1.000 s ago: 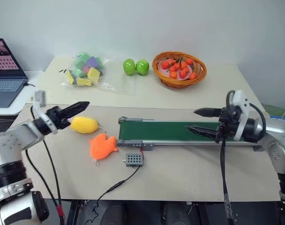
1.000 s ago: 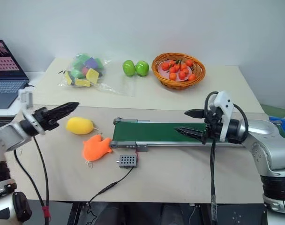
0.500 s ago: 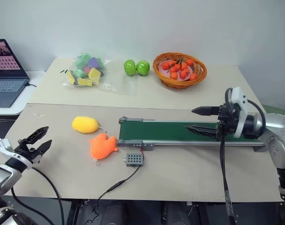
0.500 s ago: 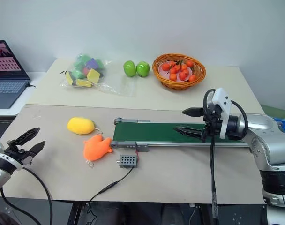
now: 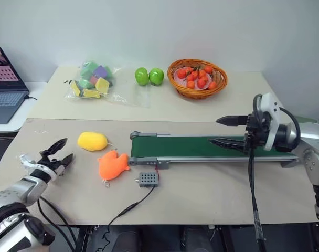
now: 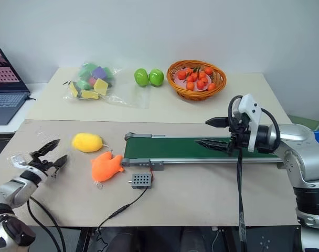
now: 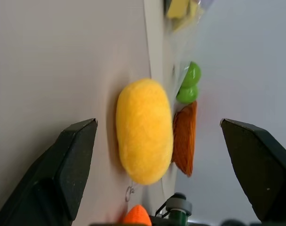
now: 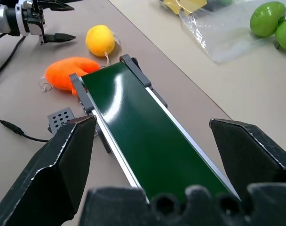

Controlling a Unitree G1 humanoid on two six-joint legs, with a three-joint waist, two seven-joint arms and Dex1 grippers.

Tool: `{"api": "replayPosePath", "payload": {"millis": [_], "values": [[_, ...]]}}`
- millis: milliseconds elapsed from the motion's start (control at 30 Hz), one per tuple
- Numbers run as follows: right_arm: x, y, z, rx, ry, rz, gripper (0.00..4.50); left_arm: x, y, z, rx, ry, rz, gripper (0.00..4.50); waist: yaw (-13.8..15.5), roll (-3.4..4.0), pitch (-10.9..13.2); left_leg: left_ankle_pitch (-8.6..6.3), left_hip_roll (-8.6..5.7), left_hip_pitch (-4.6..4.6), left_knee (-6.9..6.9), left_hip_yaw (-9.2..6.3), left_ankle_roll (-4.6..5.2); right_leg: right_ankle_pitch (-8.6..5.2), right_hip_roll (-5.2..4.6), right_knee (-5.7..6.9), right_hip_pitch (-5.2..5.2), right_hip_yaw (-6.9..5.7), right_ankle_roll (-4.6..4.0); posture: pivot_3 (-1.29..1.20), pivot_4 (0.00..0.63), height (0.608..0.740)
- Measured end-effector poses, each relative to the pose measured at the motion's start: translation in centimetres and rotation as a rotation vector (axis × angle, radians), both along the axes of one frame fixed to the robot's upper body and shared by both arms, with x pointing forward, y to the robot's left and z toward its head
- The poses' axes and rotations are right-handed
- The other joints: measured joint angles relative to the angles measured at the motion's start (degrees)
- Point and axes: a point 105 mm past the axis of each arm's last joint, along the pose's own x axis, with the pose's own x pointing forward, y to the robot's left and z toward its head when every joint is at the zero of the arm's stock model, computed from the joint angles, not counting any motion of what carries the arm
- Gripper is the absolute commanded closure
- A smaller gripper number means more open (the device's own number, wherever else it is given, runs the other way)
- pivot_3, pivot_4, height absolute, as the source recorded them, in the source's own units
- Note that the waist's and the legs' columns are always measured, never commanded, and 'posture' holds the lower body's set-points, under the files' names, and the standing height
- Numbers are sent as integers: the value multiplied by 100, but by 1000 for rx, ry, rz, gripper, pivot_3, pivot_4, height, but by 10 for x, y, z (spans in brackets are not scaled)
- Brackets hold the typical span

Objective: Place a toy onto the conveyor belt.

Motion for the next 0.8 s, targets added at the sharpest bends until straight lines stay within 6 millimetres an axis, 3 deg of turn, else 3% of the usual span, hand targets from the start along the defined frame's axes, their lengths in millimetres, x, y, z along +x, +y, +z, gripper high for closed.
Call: {"api": "replayPosePath", "payload": {"millis": [167,633,733,800], "values": [[0,-1,1,0,-4,-10,0,16,-8,2,-2,-2,-3,30,20,2,-4,1,0,0,0,0,-2,0,-1,-1,0,0,0,0,150,738],[-1,-6,2,-21,-13,-45,0,38,-14,5,37,1,33,30,65,21,-16,-2,0,1,1,-3,4,0,-2,22,-5,-1,0,0,150,738],[-1,-6,2,-22,-15,-50,0,40,-15,4,57,9,29,654,57,21,-17,-1,0,0,1,-3,3,0,-2,18,-4,-1,0,0,150,738],[0,-6,2,-23,-17,-55,0,40,-16,1,76,30,25,1321,38,20,-16,0,0,-3,0,-3,-1,0,-2,13,-6,-2,0,0,150,738]]}}
